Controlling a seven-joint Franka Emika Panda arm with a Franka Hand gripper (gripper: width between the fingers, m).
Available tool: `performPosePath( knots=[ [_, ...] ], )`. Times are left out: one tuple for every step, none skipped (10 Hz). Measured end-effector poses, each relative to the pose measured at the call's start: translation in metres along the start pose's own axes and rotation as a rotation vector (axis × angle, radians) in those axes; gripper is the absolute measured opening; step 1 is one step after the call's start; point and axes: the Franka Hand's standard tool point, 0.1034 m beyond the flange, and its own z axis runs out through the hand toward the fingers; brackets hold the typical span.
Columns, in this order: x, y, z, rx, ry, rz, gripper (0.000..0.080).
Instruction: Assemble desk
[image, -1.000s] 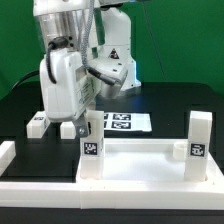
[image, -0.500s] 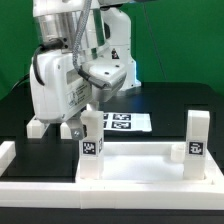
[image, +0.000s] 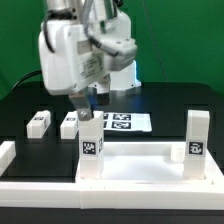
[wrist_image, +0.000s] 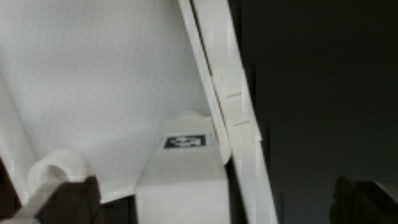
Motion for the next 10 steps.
performPosePath(
  knots=[
    [0.002,0.000,0.002,0.001,0.003,-0.003,0.0648],
    [0.002,0.001,0.003,-0.001,0.004,-0.003,0.0649],
    [0.002,0.001,0.003,-0.001,0.004,-0.004,0.0649],
    [0.001,0.001,0.004,-0.002,0.004,-0.004,0.0649],
    [-0.003,0.002,0.004,-0.006,0.004,-0.010,0.0649],
    [-0.019,0.011,0.004,-0.019,-0.003,-0.034,0.0649],
    [-0.031,0.026,0.004,-0.035,-0.010,-0.051,0.0649],
    [-0.037,0.043,0.001,-0.051,-0.018,-0.059,0.0649],
    [-0.037,0.051,-0.001,-0.059,-0.023,-0.058,0.0649],
    [-0.036,0.050,0.001,-0.060,-0.021,-0.056,0.0649]
  ],
)
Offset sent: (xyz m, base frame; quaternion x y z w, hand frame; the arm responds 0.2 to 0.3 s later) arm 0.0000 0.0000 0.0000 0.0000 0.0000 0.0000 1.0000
